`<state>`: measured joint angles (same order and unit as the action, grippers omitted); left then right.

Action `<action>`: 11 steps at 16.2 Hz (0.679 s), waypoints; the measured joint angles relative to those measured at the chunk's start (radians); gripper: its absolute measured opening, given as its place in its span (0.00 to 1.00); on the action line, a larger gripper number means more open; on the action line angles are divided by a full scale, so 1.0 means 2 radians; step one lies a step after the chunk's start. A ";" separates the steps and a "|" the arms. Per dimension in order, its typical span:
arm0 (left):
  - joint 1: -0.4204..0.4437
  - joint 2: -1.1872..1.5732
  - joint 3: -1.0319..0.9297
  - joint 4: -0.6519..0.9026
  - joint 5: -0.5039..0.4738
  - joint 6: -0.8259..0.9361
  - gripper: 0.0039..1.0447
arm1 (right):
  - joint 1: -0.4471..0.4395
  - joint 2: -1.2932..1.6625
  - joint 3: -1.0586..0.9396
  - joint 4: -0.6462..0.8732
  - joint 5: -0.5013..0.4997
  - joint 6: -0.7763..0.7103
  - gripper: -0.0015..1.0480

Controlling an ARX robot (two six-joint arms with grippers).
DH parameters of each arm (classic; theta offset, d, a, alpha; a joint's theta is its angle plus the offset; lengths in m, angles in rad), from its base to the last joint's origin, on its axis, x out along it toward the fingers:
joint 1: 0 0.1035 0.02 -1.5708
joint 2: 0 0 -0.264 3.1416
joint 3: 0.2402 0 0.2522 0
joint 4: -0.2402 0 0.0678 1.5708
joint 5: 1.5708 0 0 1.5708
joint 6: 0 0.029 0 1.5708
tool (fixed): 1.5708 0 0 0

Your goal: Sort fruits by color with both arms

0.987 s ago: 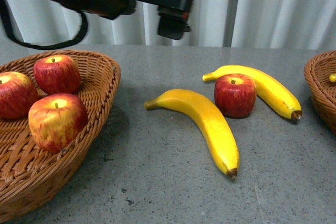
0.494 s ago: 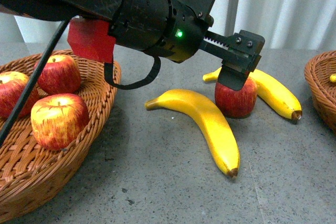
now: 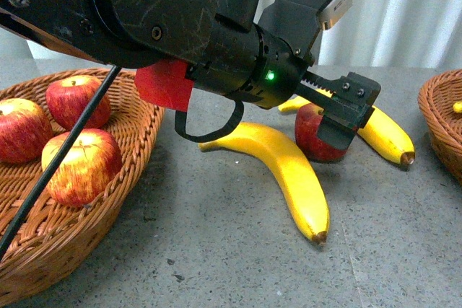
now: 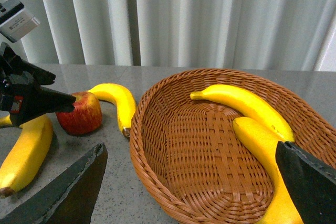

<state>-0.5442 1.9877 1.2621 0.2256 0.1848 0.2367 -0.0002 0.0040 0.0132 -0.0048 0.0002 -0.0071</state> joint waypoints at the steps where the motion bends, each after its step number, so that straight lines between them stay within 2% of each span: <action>1: 0.002 0.007 0.003 0.002 0.006 0.000 0.94 | 0.000 0.000 0.000 0.000 0.000 0.000 0.94; 11: 0.003 0.054 0.043 -0.005 0.039 0.000 0.94 | 0.000 0.000 0.000 0.000 0.000 0.000 0.94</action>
<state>-0.5377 2.0960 1.3479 0.2150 0.2619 0.2367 -0.0002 0.0040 0.0132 -0.0048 0.0006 -0.0074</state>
